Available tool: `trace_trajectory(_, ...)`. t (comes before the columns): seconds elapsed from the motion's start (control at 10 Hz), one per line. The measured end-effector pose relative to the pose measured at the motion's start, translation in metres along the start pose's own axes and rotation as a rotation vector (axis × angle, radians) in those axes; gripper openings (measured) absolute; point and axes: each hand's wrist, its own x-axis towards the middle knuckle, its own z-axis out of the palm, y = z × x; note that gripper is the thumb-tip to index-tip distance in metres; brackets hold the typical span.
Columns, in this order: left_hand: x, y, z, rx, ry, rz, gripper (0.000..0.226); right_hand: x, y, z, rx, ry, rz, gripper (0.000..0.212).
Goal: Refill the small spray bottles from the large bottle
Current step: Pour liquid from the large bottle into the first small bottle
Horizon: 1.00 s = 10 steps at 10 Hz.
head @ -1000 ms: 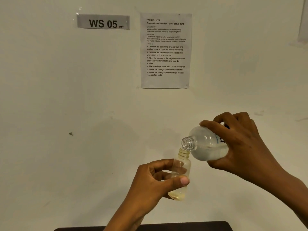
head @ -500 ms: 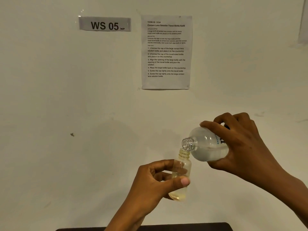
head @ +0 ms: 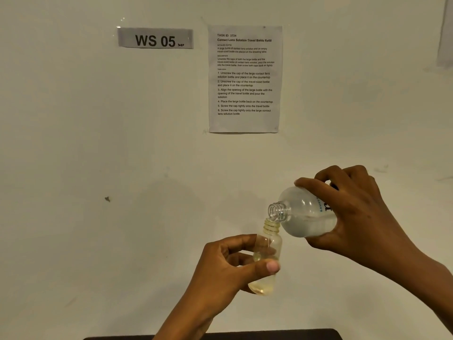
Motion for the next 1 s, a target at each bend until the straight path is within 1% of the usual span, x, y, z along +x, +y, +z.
trace_trajectory(0.1, 0.0000, 0.0004, 0.0003, 0.004, 0.012, -0.006, 0.030, 0.0000, 0.0006, -0.0006, 0.003, 0.001, -0.003, 0.070)
trace_trajectory(0.2, 0.0000, -0.0004, 0.0003, 0.009, 0.017, -0.005, 0.039, -0.0002, 0.0004, -0.0007, 0.005, 0.000, -0.002, 0.070)
trace_trajectory(0.3, 0.0000, -0.0009, 0.0001, 0.006, 0.023, -0.015, 0.031, -0.0003, 0.0003, -0.0006, 0.006, -0.002, -0.005, 0.071)
trace_trajectory(0.5, 0.0000, -0.0006, 0.0004, 0.006, 0.015, -0.006, 0.033, -0.0005, 0.0008, -0.0014, 0.001, -0.001, -0.004, 0.071)
trace_trajectory(0.6, 0.0007, -0.0001, 0.0010, 0.004, 0.020, -0.007, 0.029, 0.0002, 0.0008, -0.0018, -0.002, 0.004, -0.007, 0.071)
trace_trajectory(0.8, 0.0010, -0.0015, 0.0005, 0.002, 0.020, -0.009, 0.045, 0.0002, 0.0003, -0.0027, 0.001, 0.004, -0.005, 0.071)
trace_trajectory(1.0, 0.0003, -0.0013, 0.0007, 0.008, 0.017, -0.017, 0.030, -0.0008, 0.0006, -0.0040, 0.000, -0.003, -0.001, 0.071)
